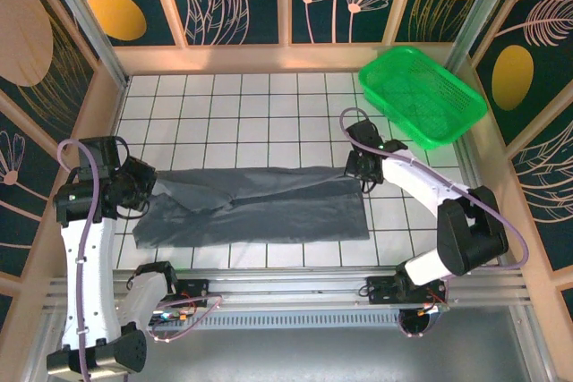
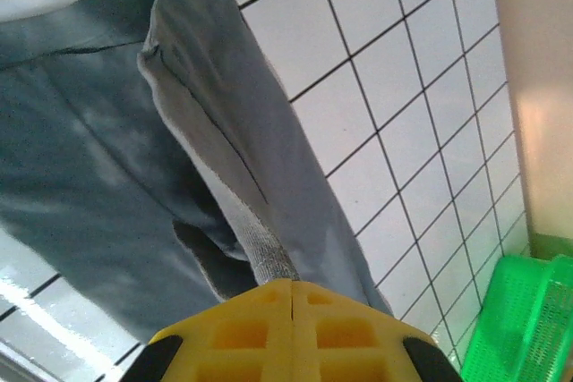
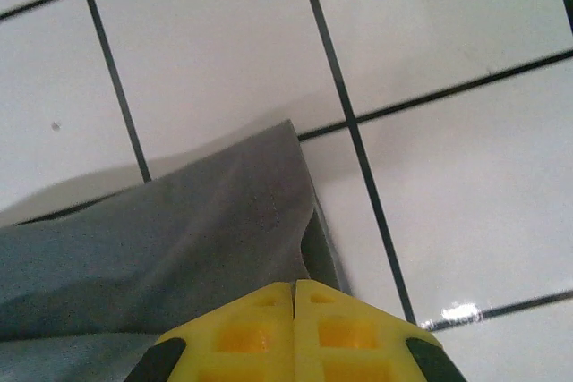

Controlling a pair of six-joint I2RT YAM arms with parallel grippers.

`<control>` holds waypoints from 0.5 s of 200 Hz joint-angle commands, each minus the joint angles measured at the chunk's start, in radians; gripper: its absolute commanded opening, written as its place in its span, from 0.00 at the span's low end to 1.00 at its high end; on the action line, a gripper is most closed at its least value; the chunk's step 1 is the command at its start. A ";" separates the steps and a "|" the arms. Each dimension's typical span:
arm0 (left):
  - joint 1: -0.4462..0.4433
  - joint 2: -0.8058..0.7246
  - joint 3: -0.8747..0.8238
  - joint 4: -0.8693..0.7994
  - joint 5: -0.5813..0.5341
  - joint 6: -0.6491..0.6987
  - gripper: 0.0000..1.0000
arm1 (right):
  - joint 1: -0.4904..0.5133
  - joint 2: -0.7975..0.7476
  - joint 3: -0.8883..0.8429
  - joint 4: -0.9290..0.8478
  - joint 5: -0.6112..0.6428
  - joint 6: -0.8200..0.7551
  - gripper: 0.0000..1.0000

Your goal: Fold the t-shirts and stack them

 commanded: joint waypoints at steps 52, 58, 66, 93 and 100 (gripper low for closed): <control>-0.002 -0.023 0.055 -0.114 -0.056 -0.075 0.00 | 0.016 -0.047 -0.070 -0.071 0.054 0.031 0.00; -0.002 -0.019 0.073 -0.125 -0.072 -0.075 0.00 | 0.017 -0.049 -0.070 -0.073 0.055 0.031 0.00; -0.002 -0.015 0.101 -0.134 -0.097 -0.070 0.00 | 0.021 -0.050 -0.071 -0.074 0.058 0.031 0.00; -0.002 -0.002 0.166 -0.178 -0.169 -0.052 0.00 | 0.027 -0.052 -0.071 -0.077 0.058 0.033 0.00; -0.003 -0.004 0.165 -0.184 -0.172 -0.051 0.00 | 0.031 -0.053 -0.071 -0.080 0.060 0.034 0.00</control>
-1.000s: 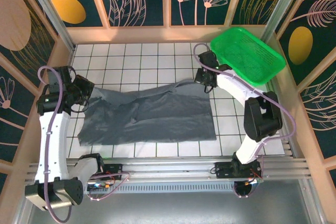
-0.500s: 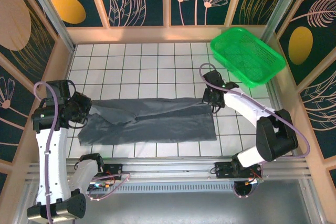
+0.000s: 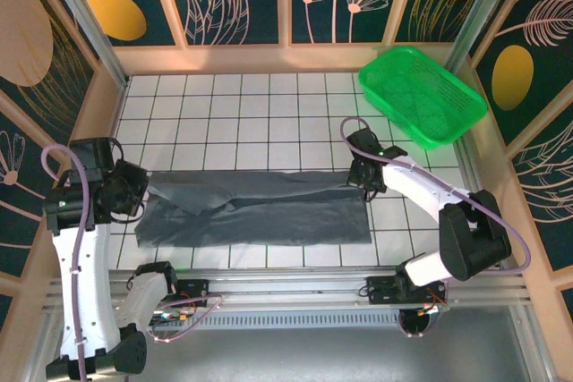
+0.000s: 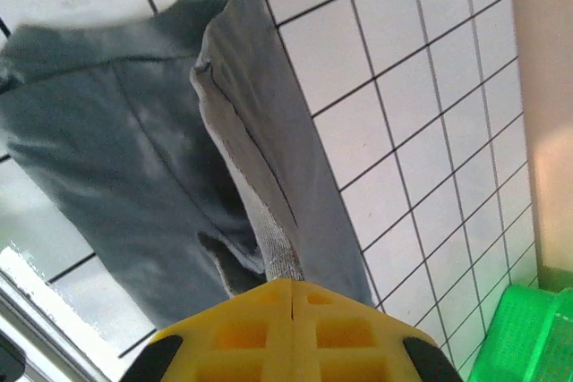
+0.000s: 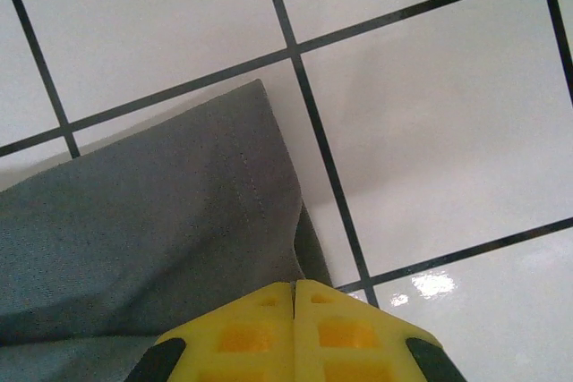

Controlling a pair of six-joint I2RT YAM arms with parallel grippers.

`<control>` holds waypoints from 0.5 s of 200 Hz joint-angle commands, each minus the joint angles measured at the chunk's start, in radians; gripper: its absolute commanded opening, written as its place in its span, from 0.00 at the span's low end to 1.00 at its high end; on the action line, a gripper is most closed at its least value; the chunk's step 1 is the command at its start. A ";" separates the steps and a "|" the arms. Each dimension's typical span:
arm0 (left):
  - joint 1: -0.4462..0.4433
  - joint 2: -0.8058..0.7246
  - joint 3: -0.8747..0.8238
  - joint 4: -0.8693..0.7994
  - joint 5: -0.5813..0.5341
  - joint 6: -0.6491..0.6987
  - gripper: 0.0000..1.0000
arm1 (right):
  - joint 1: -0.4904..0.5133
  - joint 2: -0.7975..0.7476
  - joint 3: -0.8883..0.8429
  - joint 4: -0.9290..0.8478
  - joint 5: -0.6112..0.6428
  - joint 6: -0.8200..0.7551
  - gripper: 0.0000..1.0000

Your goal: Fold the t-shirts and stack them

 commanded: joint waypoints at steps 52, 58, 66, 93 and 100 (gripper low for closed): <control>-0.002 -0.072 -0.064 -0.092 -0.107 -0.004 0.00 | 0.065 -0.087 -0.072 -0.086 0.028 0.065 0.01; -0.002 -0.080 -0.079 -0.093 -0.112 -0.003 0.00 | 0.065 -0.099 -0.089 -0.086 0.020 0.075 0.06; -0.002 -0.093 -0.102 -0.093 -0.114 -0.002 0.00 | 0.065 -0.114 -0.112 -0.082 0.015 0.085 0.14; -0.002 -0.119 -0.162 -0.092 -0.135 0.014 0.00 | 0.056 -0.135 -0.136 -0.070 0.023 0.119 0.37; -0.001 -0.124 -0.180 -0.088 -0.139 0.019 0.00 | 0.053 -0.128 -0.128 -0.065 0.019 0.124 0.38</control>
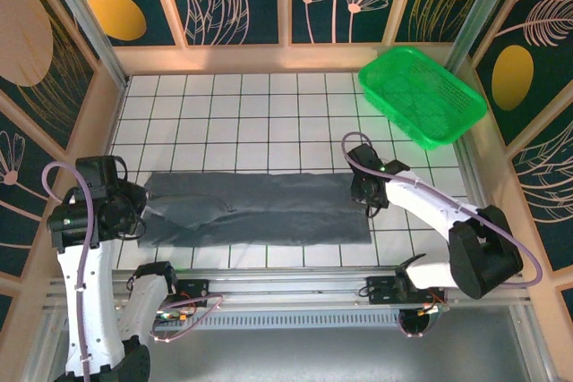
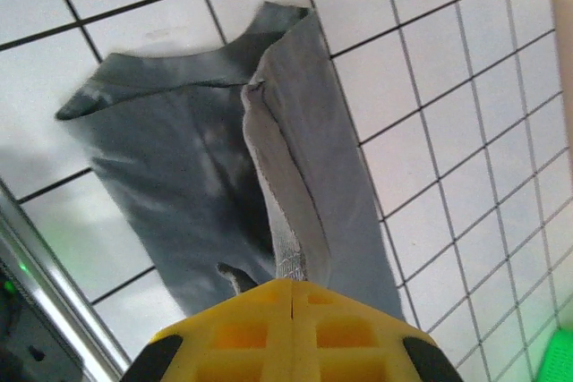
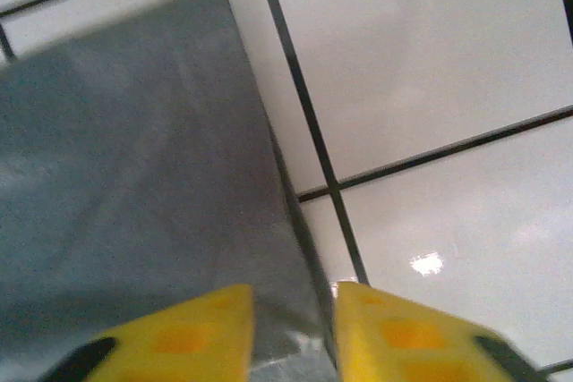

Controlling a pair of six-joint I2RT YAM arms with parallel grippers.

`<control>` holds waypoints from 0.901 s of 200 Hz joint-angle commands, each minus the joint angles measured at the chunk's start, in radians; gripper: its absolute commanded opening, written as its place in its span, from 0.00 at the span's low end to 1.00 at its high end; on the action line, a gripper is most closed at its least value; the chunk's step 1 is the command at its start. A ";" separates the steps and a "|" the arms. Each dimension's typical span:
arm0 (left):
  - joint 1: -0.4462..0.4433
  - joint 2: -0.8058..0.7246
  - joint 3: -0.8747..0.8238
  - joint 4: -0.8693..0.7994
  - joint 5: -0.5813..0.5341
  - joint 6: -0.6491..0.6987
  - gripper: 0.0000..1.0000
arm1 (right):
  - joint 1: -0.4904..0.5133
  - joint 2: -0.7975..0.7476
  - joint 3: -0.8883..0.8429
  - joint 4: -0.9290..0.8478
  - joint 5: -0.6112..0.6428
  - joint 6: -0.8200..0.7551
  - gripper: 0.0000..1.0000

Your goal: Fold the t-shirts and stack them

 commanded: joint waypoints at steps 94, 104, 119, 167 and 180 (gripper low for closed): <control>-0.002 -0.057 -0.257 0.138 -0.051 0.033 0.48 | 0.043 0.152 0.153 0.068 -0.067 0.061 0.30; -0.002 -0.035 -0.264 0.194 -0.028 0.029 0.49 | 0.053 0.172 0.157 0.083 -0.095 0.064 0.29; -0.002 0.002 -0.292 0.308 0.016 0.033 0.45 | 0.058 0.206 0.159 0.107 -0.132 0.075 0.27; -0.002 0.217 -0.474 0.777 0.199 0.065 0.27 | 0.049 0.309 0.154 0.154 -0.164 0.109 0.23; -0.002 0.301 -0.478 0.832 0.189 0.098 0.24 | 0.040 0.339 0.163 0.153 -0.151 0.107 0.23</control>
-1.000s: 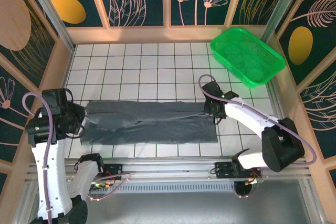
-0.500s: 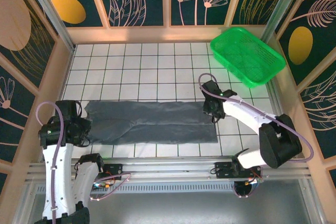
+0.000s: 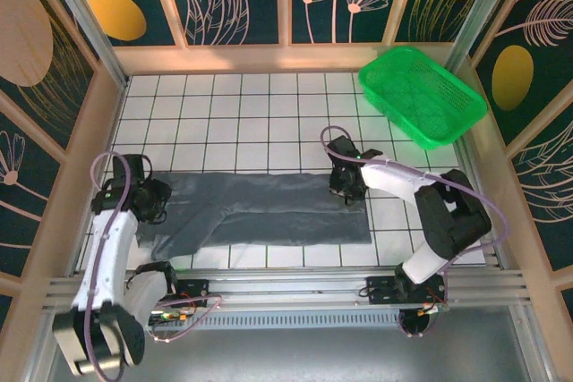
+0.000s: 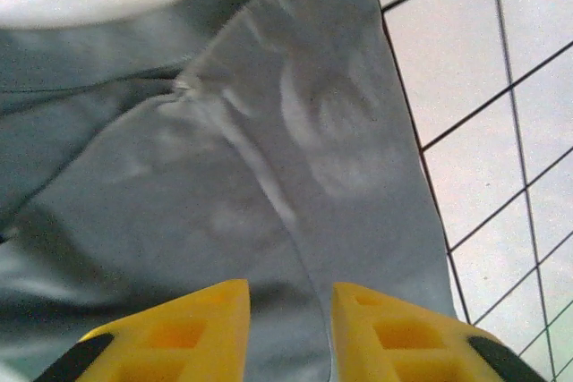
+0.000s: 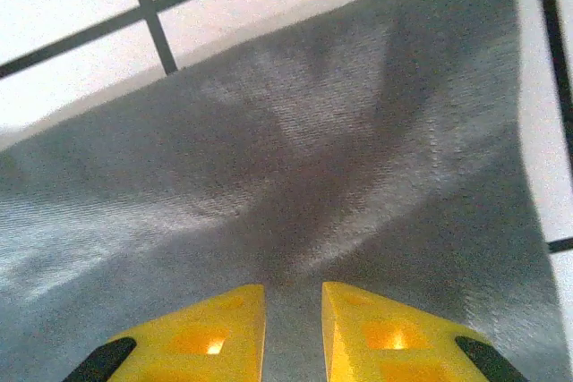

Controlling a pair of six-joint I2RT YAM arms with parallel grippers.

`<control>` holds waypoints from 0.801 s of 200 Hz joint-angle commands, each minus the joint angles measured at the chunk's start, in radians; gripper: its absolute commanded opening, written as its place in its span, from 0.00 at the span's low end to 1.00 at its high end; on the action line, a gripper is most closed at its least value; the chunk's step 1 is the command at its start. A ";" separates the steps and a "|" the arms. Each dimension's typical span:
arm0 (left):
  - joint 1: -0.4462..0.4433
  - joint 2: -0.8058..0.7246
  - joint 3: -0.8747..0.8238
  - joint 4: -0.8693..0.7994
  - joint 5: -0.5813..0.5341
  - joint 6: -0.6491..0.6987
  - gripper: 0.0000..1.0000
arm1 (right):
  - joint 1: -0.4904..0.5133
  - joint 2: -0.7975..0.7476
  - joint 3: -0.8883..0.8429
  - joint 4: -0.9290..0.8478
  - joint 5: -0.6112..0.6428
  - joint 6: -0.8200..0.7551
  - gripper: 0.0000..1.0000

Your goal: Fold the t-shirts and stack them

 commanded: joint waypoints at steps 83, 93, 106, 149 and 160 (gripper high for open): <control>0.044 0.734 0.172 0.427 0.019 0.280 0.18 | -0.185 0.369 0.301 -0.017 0.000 -0.132 0.22; 0.044 0.805 0.242 0.409 0.015 0.304 0.18 | -0.204 0.424 0.370 -0.020 -0.023 -0.174 0.22; 0.044 0.835 0.323 0.393 0.003 0.324 0.20 | -0.212 0.470 0.462 -0.027 -0.042 -0.235 0.23; 0.004 0.638 0.398 0.341 -0.097 0.395 0.39 | -0.174 0.372 0.610 -0.013 -0.027 -0.363 0.36; -0.039 0.557 0.366 0.325 -0.110 0.421 0.38 | -0.154 0.316 0.596 -0.001 -0.030 -0.371 0.38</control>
